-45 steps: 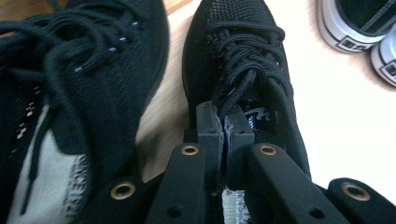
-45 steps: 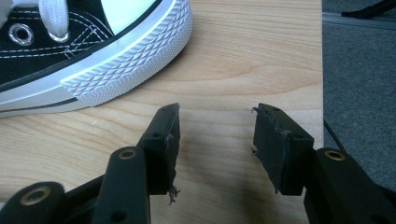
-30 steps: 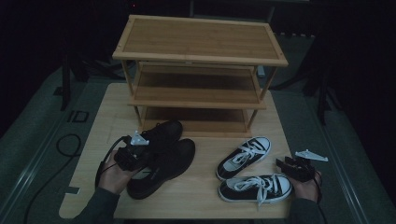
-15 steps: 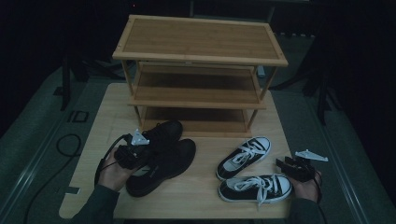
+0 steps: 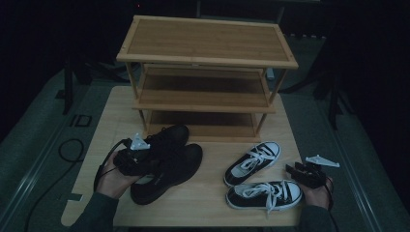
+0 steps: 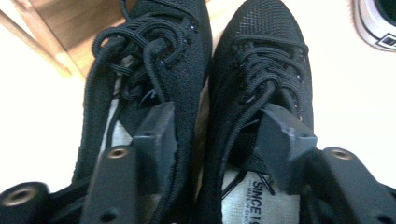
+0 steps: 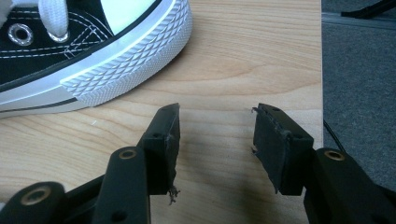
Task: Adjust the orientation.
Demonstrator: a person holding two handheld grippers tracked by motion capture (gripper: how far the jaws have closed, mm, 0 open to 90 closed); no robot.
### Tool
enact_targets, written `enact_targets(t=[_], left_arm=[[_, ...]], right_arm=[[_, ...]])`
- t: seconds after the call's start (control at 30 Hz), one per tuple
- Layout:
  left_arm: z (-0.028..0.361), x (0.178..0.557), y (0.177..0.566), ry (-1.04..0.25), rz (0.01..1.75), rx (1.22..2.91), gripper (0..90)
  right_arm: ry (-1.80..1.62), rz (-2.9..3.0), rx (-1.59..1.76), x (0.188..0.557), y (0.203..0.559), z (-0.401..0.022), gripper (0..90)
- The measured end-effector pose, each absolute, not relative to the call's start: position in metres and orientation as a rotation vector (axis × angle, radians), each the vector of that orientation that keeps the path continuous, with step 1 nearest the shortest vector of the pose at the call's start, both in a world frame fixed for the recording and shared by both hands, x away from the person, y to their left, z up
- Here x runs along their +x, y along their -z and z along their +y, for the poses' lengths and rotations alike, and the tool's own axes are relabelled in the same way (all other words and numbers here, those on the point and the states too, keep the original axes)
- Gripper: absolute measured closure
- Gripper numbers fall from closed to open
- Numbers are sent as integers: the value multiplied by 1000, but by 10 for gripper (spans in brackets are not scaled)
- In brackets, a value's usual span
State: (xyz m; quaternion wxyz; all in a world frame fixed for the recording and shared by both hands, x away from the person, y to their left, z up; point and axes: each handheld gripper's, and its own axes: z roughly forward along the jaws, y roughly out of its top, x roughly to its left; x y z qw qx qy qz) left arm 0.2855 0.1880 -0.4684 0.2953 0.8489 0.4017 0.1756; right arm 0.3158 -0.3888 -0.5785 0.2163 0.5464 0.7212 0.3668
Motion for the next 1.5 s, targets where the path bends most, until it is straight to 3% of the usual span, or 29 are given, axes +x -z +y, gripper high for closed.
enact_targets(t=[0.23,0.43,1.17,1.5], left_arm=[[189,289,470,-451,1080,2274,328],[191,296,473,-418,1083,2294,326],[186,319,483,-273,1056,2397,546],[183,319,481,-303,1040,2434,844]], right_arm=[[-1017,1999,1514,316,578,-389,503],[-1016,1999,1514,316,578,-389,503],[-1020,1999,1514,316,579,-389,502],[-1022,1998,1514,316,579,-389,502]])
